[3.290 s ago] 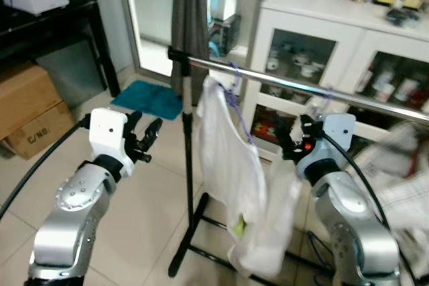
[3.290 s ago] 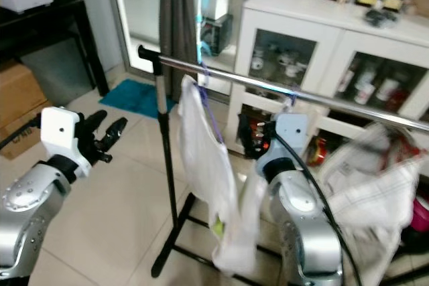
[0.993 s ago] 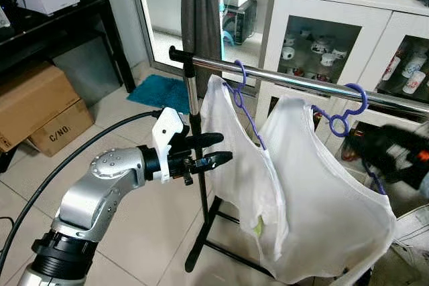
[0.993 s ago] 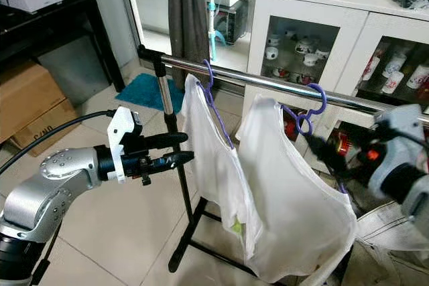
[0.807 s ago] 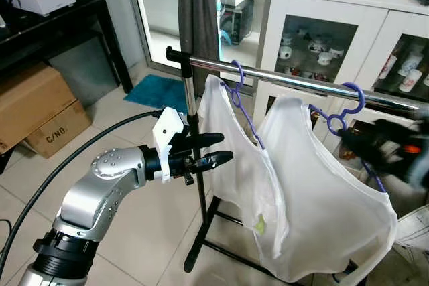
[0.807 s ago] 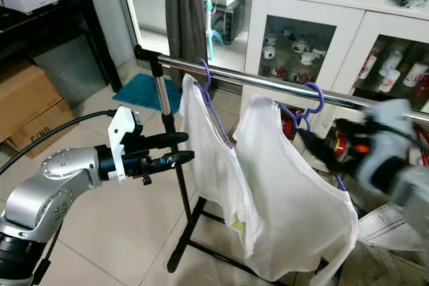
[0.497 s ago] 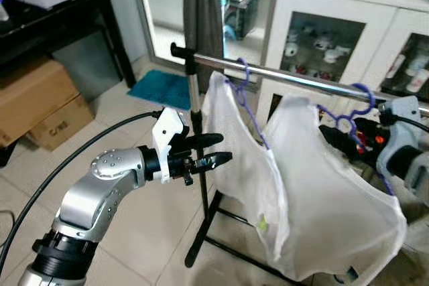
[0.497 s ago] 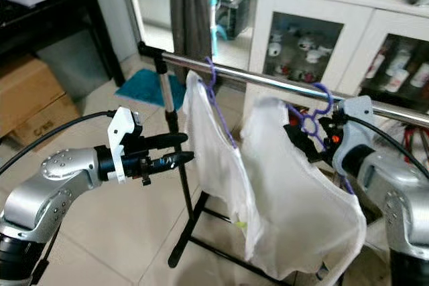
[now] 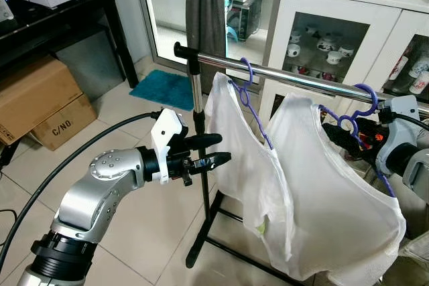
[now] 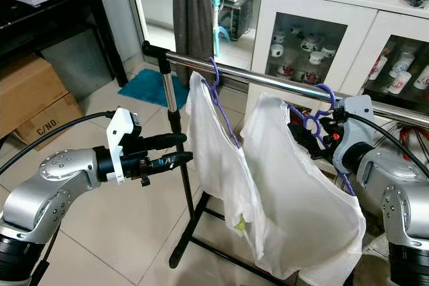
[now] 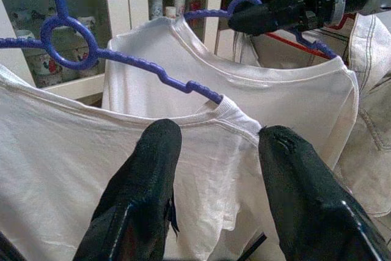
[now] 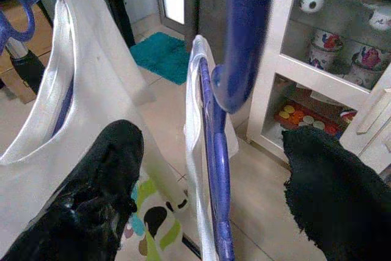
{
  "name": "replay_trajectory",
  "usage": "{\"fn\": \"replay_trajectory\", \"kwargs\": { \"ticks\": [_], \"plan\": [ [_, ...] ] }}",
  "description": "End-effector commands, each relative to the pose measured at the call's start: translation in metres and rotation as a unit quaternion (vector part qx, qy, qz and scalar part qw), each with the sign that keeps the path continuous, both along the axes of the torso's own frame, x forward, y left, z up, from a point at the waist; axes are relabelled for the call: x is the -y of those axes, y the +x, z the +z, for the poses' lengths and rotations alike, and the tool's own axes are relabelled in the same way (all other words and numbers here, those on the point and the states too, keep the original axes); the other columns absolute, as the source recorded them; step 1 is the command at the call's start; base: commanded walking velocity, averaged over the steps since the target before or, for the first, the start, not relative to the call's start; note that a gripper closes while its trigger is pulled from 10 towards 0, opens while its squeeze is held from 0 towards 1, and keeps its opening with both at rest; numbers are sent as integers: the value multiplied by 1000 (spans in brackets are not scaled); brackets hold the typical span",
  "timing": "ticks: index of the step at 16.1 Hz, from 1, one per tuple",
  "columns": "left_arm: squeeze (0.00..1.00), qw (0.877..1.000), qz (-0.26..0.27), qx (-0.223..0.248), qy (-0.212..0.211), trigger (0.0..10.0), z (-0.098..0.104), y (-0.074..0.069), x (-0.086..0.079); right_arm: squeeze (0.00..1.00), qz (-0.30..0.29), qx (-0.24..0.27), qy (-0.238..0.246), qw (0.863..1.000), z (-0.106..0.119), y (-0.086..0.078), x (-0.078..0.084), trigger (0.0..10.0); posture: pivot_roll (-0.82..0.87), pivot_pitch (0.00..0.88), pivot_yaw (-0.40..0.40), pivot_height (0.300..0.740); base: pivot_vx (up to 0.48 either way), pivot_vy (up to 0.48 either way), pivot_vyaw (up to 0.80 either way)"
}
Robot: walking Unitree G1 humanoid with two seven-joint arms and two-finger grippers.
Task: Hang hanger
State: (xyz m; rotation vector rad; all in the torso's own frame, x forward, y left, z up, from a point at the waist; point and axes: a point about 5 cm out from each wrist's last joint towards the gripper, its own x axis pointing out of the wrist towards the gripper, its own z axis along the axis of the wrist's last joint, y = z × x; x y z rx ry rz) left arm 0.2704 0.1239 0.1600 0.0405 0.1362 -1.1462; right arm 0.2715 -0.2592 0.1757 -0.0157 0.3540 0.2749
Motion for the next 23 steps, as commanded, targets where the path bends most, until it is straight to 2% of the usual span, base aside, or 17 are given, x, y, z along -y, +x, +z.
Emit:
{"fn": "replay_trajectory", "kwargs": {
  "ticks": [1, 23],
  "plan": [
    [0, 1000, 3, 12, 6, 10000, 4, 2, 0, 0, -4, -7, -3, 1000, 1, 1, 3, 0, -181, 0, 22, 740, 0, 0, 0],
    [0, 1000, 5, 18, 16, 10000, -2, 0, -5, 0, -5, -13, 11, 1000, -9, -6, -2, 0, -205, 0, 50, 740, 0, 0, 0]
  ]
}}
